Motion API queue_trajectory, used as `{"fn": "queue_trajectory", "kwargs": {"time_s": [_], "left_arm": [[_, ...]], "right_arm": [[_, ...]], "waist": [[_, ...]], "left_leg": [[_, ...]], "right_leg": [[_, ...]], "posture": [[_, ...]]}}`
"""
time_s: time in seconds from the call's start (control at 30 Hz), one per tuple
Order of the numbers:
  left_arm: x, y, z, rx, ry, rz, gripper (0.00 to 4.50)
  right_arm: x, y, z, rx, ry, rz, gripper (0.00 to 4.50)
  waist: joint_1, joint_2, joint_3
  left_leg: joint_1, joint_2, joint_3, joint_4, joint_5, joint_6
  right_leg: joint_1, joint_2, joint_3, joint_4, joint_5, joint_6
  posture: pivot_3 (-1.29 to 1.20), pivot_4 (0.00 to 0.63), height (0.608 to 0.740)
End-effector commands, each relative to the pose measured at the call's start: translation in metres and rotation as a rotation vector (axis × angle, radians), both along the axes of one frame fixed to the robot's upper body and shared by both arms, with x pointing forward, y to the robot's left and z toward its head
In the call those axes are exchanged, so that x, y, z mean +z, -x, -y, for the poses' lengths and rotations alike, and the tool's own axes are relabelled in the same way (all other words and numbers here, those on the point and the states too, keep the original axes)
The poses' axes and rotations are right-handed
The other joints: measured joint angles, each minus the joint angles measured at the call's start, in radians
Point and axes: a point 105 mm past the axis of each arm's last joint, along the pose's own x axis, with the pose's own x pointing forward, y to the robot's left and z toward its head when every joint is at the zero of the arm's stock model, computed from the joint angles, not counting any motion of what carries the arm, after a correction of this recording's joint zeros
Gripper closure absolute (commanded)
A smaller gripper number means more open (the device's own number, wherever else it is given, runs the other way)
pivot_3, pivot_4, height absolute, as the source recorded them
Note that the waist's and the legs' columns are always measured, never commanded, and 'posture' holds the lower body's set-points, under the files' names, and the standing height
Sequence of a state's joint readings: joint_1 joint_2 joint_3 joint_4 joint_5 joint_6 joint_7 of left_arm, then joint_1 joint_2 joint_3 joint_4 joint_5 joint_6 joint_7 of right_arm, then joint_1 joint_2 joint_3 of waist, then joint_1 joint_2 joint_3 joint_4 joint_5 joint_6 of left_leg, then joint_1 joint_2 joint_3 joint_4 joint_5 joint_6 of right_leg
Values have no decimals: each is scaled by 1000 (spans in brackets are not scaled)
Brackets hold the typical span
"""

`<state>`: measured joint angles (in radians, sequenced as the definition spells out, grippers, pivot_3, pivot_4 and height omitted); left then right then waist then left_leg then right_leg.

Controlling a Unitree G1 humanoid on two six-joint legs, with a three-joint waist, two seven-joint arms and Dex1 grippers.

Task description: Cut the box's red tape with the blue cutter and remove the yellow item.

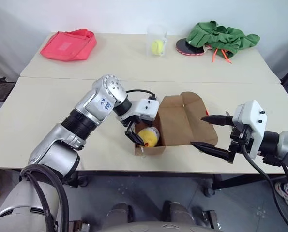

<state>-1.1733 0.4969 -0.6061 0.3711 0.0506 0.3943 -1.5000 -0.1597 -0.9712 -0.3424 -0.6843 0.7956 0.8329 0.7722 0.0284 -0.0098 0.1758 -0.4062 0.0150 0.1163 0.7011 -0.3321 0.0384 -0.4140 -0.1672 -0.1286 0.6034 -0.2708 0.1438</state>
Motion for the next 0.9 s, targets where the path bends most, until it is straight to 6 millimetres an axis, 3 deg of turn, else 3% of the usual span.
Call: {"fn": "queue_trajectory", "kwargs": {"time_s": [0.03,0.1,0.33,0.57,0.73,0.9], "left_arm": [[0,1,0,-36,-36,7,194],[-4,0,-1,-40,-47,13,565],[4,-4,4,-32,-1,7,2676],[30,-8,10,-27,69,42,4358],[52,-7,12,-39,121,46,4495],[89,-17,9,58,258,71,4495]], "right_arm": [[9,4,-2,5,7,50,0],[11,3,-2,5,12,58,0],[11,0,0,16,23,66,0],[9,0,0,48,40,62,0],[13,-3,0,55,42,77,0],[21,-7,-1,76,43,96,0]], "waist": [[0,0,0],[-1,0,0],[0,0,0],[-1,0,0],[-1,0,0],[-3,0,0]], "left_leg": [[0,0,0,0,0,0],[0,0,0,0,0,0],[0,0,0,0,0,0],[0,0,0,0,0,0],[0,0,0,0,0,0],[0,0,0,0,0,0]], "right_leg": [[0,0,0,0,0,0],[0,0,0,0,0,0],[0,0,0,0,0,0],[0,0,0,0,0,0],[0,0,0,0,0,0],[0,0,0,0,0,0]], "posture": [[0,150,740],[0,150,740],[0,150,740],[0,150,740],[0,150,740],[0,150,740]]}}
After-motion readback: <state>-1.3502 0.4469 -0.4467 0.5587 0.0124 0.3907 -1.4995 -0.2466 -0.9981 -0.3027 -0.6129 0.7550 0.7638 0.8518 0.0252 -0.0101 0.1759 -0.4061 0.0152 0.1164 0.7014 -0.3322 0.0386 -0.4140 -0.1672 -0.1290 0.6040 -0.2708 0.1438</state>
